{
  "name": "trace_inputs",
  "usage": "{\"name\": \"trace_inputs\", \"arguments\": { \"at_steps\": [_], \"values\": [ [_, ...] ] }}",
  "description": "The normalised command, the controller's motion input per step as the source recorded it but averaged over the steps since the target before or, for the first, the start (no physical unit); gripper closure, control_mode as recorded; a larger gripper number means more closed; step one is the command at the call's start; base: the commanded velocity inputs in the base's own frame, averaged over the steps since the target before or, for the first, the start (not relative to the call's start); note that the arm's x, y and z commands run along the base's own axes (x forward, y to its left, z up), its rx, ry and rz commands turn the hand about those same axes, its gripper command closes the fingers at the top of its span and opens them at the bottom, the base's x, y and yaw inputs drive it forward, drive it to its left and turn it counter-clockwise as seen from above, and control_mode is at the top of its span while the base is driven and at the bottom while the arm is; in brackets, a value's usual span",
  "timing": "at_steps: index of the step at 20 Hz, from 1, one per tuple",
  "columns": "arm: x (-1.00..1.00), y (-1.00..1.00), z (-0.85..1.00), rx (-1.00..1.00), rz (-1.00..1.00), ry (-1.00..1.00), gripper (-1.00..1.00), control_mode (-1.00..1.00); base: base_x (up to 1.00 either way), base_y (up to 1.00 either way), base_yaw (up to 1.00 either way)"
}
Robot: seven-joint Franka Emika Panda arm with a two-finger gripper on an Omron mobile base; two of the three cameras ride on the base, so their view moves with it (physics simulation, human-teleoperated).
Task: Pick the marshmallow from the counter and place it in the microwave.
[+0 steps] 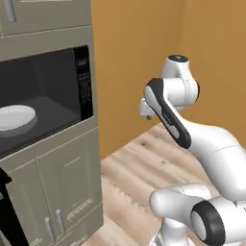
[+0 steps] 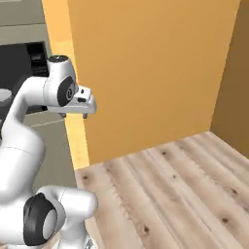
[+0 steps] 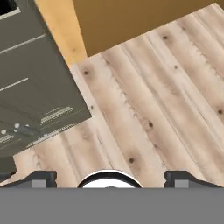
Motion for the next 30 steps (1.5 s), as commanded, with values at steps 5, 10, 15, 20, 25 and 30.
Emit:
{"name": "trace_inputs", "arguments": {
  "at_steps": [5, 10, 15, 20, 25, 30],
  "values": [
    [0.00, 0.00, 0.00, 0.00, 0.00, 0.00, -1.00, 1.00, 0.00, 0.05, -1.00],
    [0.00, 0.00, 0.00, 0.00, 0.00, 0.00, -1.00, 1.00, 0.00, 0.08, -1.00],
    [0.00, 0.00, 0.00, 0.00, 0.00, 0.00, -1.00, 1.00, 0.00, 0.07, -1.00],
    [0.00, 0.00, 0.00, 0.00, 0.00, 0.00, -1.00, 1.00, 0.00, 0.07, -1.00],
    [0.00, 0.00, 0.00, 0.00, 0.00, 0.00, -1.00, 1.00, 0.00, 0.08, -1.00],
    [0.00, 0.00, 0.00, 0.00, 0.00, 0.00, -1.00, 1.00, 0.00, 0.08, -0.99]
  ]
}}
